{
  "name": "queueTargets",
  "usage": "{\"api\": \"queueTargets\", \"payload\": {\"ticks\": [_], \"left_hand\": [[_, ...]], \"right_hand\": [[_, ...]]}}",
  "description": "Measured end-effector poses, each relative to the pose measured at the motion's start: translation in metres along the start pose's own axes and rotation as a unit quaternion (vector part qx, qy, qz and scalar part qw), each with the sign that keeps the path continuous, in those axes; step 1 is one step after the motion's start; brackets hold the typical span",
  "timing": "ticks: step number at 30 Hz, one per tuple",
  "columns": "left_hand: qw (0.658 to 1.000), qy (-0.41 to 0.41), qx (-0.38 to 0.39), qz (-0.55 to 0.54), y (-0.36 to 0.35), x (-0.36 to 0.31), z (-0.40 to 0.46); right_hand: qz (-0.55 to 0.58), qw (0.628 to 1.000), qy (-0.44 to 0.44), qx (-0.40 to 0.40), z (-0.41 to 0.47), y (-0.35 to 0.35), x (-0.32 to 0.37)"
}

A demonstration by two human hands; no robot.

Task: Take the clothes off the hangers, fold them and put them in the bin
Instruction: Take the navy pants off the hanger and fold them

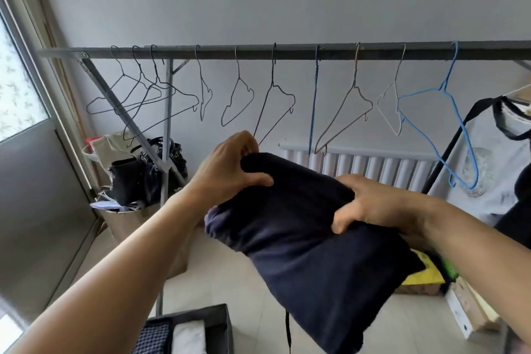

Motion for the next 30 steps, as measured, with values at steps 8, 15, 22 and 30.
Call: {"api": "queueTargets", "payload": {"ticks": [8, 15, 22, 30], "left_hand": [[0.951, 0.212, -0.051, -0.218, -0.052, 0.064, -0.103], [0.815, 0.498, -0.059, -0.291, -0.036, 0.171, -0.133], [0.655, 0.473, -0.089, -0.582, -0.014, 0.182, -0.182], [0.625, 0.402, -0.046, -0.668, 0.056, 0.275, -0.183]], "right_hand": [[0.176, 0.983, 0.008, 0.055, 0.041, -0.043, -0.012], [0.228, 0.969, 0.048, 0.084, 0.071, -0.089, 0.015], [0.410, 0.909, 0.013, 0.069, 0.132, -0.178, 0.048], [0.396, 0.918, 0.009, 0.030, 0.189, -0.264, 0.074]]}}
Point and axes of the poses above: each hand's wrist, its own z-axis towards the middle knuckle, its own y-axis out of the back of the hand, x = y × z, the point moved 3 cm from there along z, towards the middle knuckle, and after that the axes turned 4 degrees about -y, right-handed, at the moved point
